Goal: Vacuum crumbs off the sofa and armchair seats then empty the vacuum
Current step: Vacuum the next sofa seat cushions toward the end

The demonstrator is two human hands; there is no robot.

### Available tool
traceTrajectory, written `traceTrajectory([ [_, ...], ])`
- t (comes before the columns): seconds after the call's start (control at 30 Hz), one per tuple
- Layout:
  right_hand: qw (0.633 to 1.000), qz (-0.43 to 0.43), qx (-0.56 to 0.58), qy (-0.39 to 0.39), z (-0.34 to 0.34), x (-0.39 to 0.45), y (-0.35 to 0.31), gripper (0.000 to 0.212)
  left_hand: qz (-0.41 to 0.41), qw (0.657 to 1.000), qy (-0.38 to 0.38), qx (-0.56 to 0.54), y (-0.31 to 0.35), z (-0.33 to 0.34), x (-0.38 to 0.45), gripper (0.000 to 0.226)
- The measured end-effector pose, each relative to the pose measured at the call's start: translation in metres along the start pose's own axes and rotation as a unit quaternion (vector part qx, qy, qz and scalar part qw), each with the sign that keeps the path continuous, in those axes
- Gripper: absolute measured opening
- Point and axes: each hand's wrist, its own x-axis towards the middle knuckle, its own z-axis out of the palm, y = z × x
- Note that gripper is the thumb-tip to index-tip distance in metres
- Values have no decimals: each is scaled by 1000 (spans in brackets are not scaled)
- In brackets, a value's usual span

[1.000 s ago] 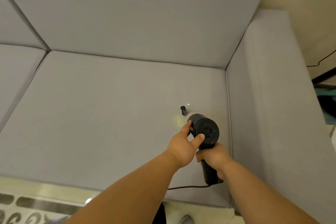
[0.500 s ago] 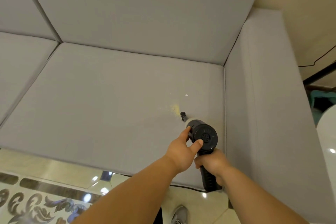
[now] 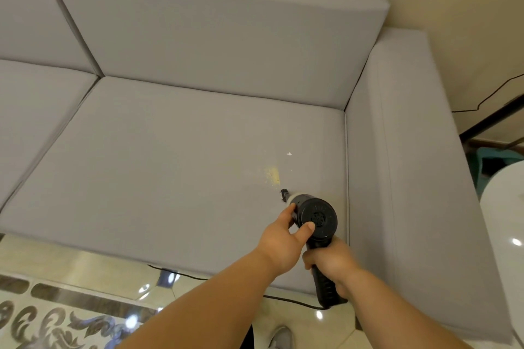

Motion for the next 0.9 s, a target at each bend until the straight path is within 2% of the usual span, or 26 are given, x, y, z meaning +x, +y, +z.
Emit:
traceTrajectory([
  [0.27, 1000, -17, 24, 11, 2, 18, -51, 26, 22, 999, 20, -20, 31, -30, 23, 67],
  [0.67, 998, -44, 40, 35, 10, 96, -153, 33, 44, 999, 21, 13, 90, -98, 118, 65],
  [0.9, 998, -34, 49, 26, 22, 147, -196, 32, 25, 999, 13, 42, 108, -135, 174, 64],
])
